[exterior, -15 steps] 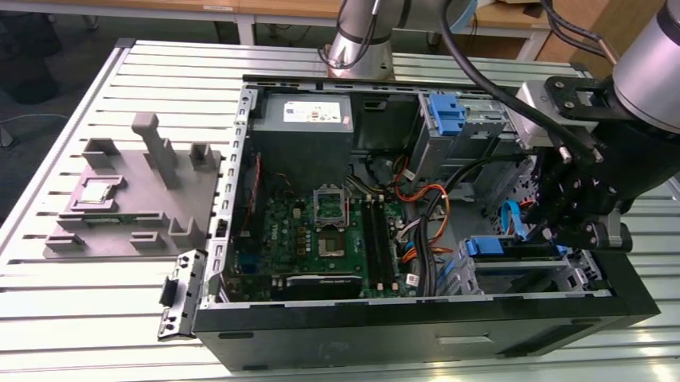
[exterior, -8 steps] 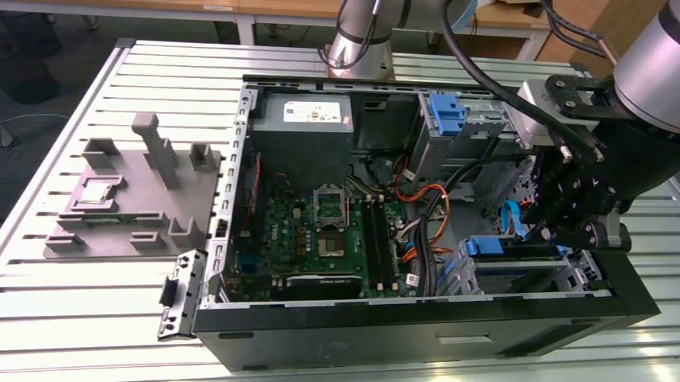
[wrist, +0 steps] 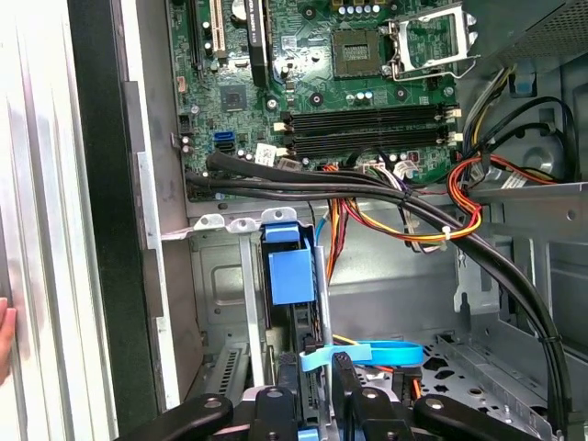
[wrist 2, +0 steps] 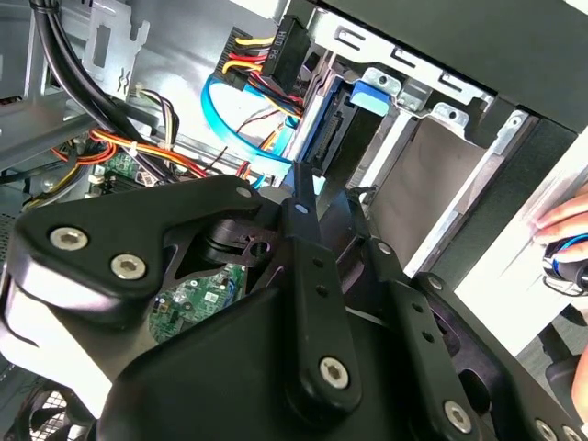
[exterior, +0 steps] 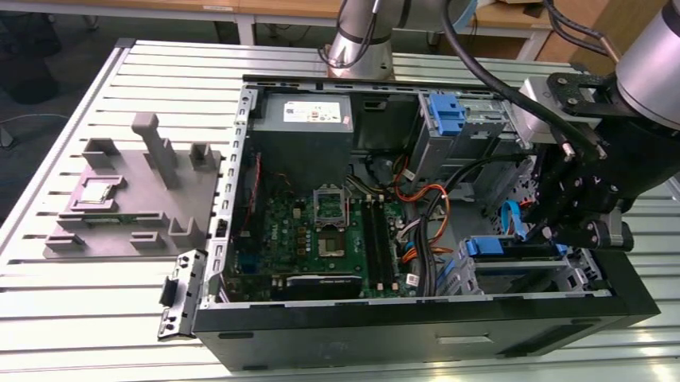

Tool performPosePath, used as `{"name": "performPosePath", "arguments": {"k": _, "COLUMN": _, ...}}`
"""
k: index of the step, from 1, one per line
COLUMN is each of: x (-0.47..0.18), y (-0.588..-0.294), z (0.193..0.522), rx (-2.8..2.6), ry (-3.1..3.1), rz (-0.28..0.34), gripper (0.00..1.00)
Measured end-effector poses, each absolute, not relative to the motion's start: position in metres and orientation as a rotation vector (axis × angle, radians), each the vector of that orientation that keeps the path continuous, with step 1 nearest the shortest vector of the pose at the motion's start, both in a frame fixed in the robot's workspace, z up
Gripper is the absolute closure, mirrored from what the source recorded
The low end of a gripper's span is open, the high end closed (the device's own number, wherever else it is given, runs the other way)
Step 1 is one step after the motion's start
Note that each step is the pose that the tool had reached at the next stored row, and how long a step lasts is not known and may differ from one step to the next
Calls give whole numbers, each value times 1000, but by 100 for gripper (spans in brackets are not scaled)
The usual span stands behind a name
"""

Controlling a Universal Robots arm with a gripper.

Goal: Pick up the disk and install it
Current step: 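Insert the second disk wire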

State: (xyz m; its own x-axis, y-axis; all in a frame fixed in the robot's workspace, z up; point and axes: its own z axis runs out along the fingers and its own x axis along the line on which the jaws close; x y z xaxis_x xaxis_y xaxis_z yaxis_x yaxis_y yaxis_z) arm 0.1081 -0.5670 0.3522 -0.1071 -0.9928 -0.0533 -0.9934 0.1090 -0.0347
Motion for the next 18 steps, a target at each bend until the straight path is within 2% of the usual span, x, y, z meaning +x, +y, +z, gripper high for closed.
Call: {"name": "performPosePath", "arguments": {"k": 18, "x": 108, "y": -558, "z": 356, "rx": -2056, "ry": 2292, "rz": 15, "gripper": 71}}
